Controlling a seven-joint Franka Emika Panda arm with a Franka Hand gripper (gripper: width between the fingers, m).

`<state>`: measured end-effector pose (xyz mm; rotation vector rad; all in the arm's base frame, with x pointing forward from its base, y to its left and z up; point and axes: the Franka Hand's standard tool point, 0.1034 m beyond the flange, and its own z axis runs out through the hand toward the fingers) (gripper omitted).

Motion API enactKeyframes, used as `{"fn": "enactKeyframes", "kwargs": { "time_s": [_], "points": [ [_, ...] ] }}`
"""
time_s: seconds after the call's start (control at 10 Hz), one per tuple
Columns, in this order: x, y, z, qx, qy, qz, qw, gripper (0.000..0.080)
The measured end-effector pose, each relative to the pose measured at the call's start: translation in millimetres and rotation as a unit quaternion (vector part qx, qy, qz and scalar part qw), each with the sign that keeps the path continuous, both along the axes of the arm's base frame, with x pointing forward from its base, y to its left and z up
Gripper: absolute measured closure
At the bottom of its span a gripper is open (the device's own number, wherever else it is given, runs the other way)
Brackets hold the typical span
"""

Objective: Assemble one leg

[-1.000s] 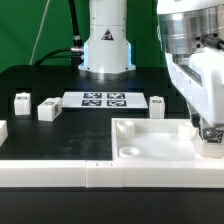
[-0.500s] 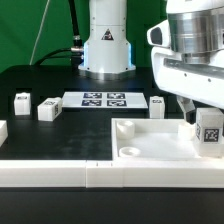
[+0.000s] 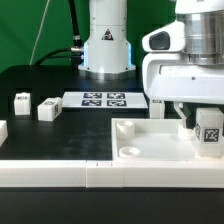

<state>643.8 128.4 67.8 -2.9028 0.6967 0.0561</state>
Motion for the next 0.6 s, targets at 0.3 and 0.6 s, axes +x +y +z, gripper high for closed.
{"fn": "enactKeyframes", "kwargs": {
  "time_s": [0.3,0.6],
  "points": [
    [4.1,-5.3,2.7,-0.019,-0.023,0.157,0.987,0.0151],
    [4.4,-7.7,1.9,-0.020,-0.034,0.234,0.971,0.0151]
  ]
}}
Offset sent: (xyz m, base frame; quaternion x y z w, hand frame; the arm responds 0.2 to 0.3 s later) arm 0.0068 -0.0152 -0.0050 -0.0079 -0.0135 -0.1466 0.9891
